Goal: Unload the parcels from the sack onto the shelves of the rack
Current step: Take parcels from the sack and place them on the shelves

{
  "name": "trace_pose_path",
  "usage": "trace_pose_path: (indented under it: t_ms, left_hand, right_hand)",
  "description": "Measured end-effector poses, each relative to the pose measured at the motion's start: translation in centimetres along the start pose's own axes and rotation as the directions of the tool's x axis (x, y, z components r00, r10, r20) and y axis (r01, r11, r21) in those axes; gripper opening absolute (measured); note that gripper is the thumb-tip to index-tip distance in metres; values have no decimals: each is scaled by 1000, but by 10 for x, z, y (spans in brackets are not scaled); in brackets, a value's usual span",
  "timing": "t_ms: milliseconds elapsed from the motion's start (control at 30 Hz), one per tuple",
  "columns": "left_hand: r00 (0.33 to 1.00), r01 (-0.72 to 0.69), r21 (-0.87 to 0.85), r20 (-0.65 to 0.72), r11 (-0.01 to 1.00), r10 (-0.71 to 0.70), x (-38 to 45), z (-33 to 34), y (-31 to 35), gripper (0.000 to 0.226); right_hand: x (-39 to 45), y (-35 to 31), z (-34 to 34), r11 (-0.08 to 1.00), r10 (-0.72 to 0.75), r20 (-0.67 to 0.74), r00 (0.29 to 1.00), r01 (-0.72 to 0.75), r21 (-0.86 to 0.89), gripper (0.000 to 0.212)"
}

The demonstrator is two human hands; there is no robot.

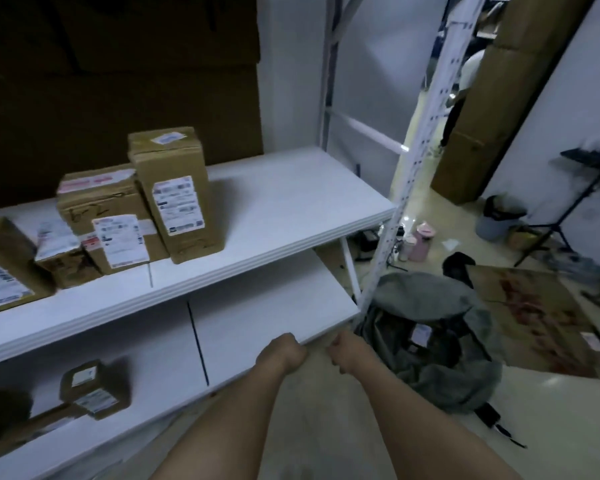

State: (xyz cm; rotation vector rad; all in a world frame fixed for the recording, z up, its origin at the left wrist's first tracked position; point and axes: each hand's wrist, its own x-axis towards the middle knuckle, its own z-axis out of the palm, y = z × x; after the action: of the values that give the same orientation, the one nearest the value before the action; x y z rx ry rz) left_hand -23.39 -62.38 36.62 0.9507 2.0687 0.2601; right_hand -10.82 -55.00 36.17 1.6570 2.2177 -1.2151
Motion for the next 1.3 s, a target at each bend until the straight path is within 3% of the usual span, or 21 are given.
trace_pose_path:
  t_ms: [300,533,800,900,1000,1200,1300]
  left_hand:
    - [991,-88,99,107,991,77,55,45,131,49]
    - [975,-143,75,183,987,127,133,69,222,49]
    - [952,-174,138,278,975,131,207,87,314,42]
    - [949,-158,145,295,977,110,230,98,339,42]
    - [948,-141,140,305,980,92,251,111,367,42]
    - [957,-85,55,281,995,66,298,154,421,43]
    - [962,-67,17,266,998,60,327,182,441,38]
  right_hand:
    - [39,94,-93,982,187,-27,982,-187,10,20]
    - [104,149,-161,954,300,-53,952,-300,15,28]
    - [170,200,-227,928,366,10,930,-366,73,33]
    - [190,224,-246,910,392,39,919,-393,131,16]
    - [216,247,-269,894,413,63,909,-417,162,27]
    - [282,312,-301,906,392,218,894,-417,77,19]
    - [317,347,-313,913,388,281,878,-409,17,34]
